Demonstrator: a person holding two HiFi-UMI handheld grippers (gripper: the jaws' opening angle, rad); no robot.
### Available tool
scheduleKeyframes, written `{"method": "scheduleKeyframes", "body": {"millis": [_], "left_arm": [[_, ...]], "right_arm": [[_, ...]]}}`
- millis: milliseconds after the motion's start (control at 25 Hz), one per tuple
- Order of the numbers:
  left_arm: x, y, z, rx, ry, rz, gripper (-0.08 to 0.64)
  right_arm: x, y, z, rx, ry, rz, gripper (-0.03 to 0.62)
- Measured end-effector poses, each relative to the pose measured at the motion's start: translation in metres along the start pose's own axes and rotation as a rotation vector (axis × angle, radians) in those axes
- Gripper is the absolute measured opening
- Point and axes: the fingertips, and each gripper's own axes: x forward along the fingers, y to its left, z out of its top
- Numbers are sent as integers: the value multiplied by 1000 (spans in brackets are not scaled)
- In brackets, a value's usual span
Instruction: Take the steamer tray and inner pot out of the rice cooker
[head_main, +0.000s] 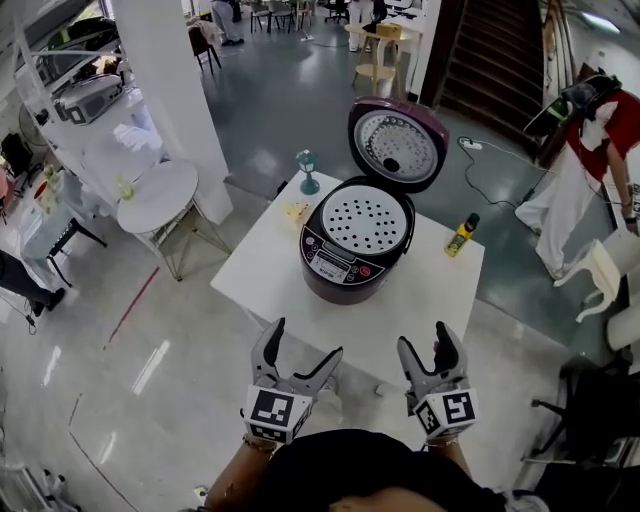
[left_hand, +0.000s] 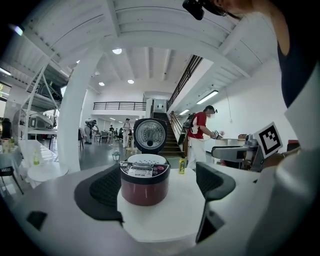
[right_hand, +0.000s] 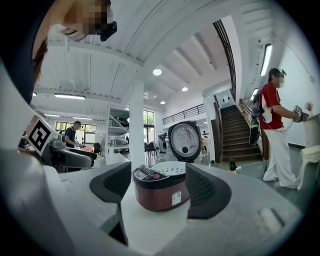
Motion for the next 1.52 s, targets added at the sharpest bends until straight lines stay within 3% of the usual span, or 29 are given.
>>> {"method": "scheduleKeyframes", "body": {"millis": [160,360,680,840,1080,1200,1360,1520], "left_arm": [[32,18,2,0,-6,-7,448],[57,40,23,-26,-72,21,448],[95,76,17,-41,-47,3,446],[107,91,20,-26,-19,25,446],[128,115,23,-17,32,69,448],[141,120,34,17,48,57,448],[166,129,35,66,133,51,446],[192,133,40,97,179,44,448]], "right_arm": [[31,-14,-5,15,12,-25,332],[60,-34,-3,47,10,-77,308],[95,-50,-16,29,57,-143,310],[104,-57,-14,-22,70,-143,310],[114,-78,-9,-33,91,-210,310],[129,-87,-2,-91,94,-208,309],[151,-103,1,-142,121,-209,310],[173,-121,0,-149,154,-213,310]]}}
